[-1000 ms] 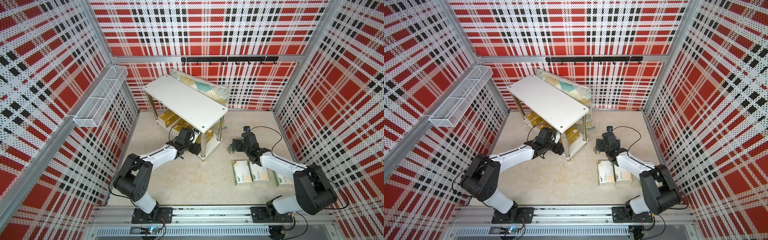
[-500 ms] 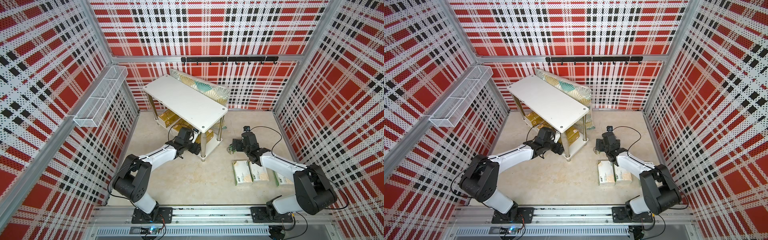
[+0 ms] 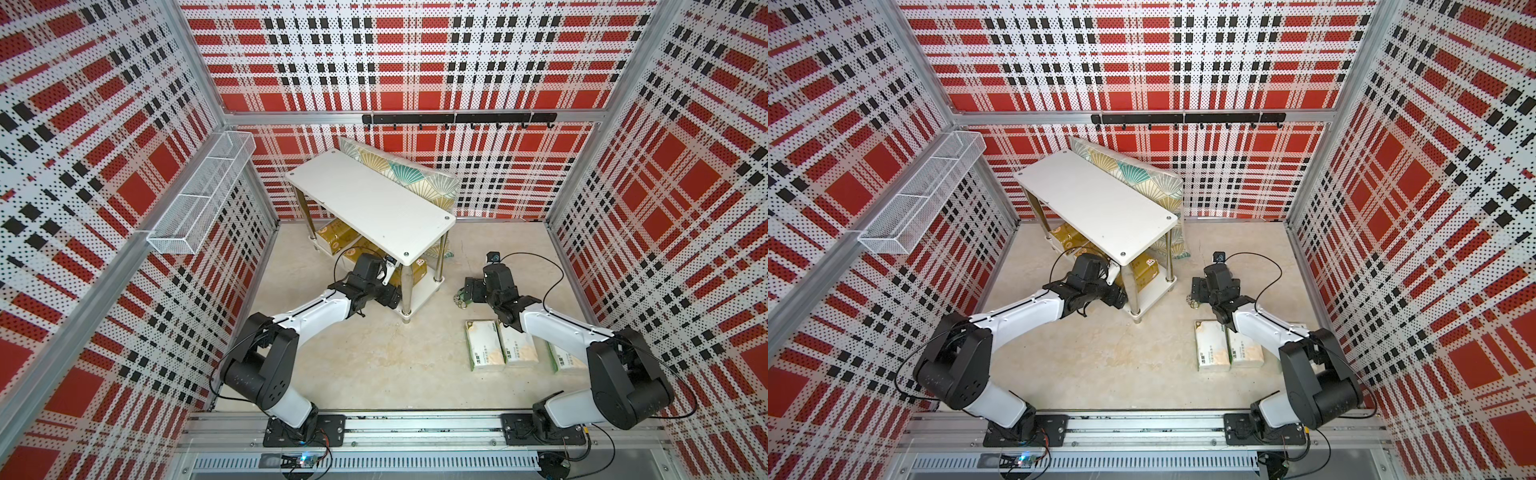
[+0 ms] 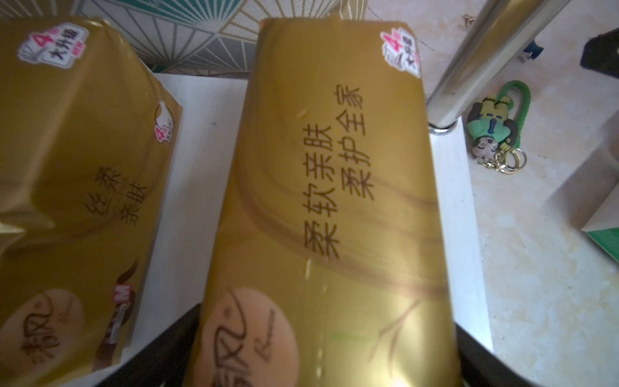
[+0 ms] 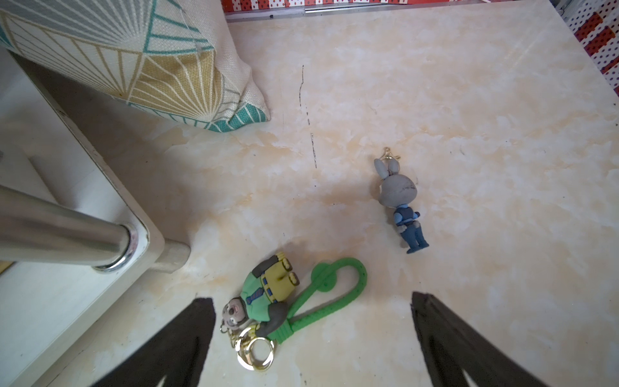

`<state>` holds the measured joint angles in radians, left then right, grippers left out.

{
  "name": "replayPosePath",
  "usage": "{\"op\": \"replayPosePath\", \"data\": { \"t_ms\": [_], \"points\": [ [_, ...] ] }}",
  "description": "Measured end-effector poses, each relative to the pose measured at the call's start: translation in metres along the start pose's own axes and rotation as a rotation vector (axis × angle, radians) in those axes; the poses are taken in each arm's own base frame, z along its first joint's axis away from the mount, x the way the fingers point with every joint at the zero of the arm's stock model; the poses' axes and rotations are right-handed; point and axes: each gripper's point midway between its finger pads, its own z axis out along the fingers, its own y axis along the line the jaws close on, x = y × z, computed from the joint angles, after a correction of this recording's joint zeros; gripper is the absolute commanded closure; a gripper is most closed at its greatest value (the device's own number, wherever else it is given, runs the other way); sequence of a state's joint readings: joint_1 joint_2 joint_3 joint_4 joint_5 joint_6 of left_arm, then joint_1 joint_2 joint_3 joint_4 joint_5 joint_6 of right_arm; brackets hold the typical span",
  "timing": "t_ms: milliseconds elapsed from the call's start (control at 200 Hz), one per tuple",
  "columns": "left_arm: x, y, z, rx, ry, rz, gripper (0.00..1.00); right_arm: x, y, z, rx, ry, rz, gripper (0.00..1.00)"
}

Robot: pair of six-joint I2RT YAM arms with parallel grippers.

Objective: Place the tissue boxes on the shelf by color
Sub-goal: Place a box of tissues on the shelf.

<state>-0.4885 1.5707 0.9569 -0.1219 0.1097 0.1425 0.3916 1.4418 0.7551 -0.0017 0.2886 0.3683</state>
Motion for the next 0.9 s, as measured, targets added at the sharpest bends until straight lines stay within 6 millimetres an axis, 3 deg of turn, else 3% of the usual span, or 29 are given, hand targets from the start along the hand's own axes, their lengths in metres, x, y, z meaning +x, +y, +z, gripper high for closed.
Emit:
{"op": "replayPosePath", "data": {
  "t_ms": [421, 897],
  "points": [
    [-0.006, 0.000, -0.012, -0.002, -0.021, 0.001, 0.01, 0.000, 0.000, 0.000, -0.001, 0.000, 0.000, 0.00],
    [-0.010, 0.001, -0.045, 0.012, -0.066, -0.009, 0.01, 0.000, 0.000, 0.000, -0.001, 0.000, 0.000, 0.00]
  ]
}}
